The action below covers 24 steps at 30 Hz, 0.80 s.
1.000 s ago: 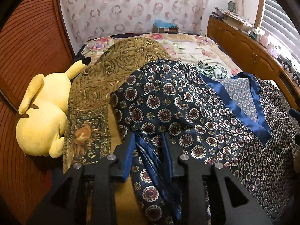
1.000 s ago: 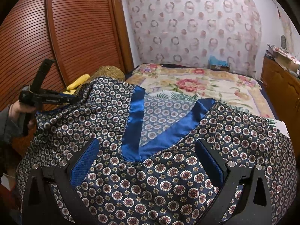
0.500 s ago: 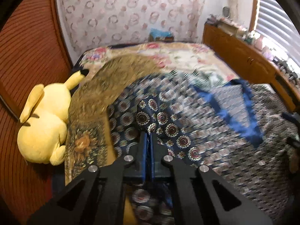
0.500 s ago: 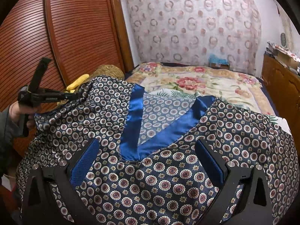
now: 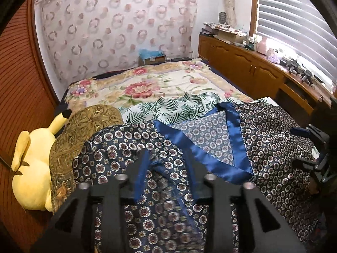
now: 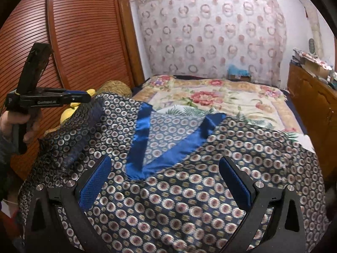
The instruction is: Fold small clothes
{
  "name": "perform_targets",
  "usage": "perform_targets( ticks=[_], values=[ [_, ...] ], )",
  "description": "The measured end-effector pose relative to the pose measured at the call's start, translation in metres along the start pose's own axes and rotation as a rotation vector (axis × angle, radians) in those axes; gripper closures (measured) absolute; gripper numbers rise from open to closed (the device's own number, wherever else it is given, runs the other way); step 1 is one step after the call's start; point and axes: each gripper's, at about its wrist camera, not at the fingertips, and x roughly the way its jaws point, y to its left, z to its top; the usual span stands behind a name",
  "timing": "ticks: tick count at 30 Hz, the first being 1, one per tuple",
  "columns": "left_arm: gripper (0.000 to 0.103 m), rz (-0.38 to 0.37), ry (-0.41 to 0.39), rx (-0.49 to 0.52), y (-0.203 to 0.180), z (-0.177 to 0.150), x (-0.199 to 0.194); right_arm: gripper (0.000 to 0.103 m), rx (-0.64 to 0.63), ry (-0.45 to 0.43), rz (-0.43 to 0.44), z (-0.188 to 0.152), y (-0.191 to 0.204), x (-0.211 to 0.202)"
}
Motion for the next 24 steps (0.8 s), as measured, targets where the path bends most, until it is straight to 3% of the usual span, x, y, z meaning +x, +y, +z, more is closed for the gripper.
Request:
perform_targets(
  ticks=[5, 15, 24],
  values=[
    [0.047, -0.017, -0.010, -0.001, -0.012, -0.012, 0.000, 0.000, 0.015, 0.001, -0.057, -0.007, -0.020, -0.019],
    [0.046, -0.109, 0.080, 0.008, -0.058, -0.060, 0.039, 0.012, 0.070, 0.030, -0.231, -0.038, -0.089, -0.067],
    [0.046, -0.114, 0.148, 0.043, -0.078, -0.072, 0.064, 0.021, 0.167, 0.110, -0.387, -0.078, -0.168, -0.099]
  ],
)
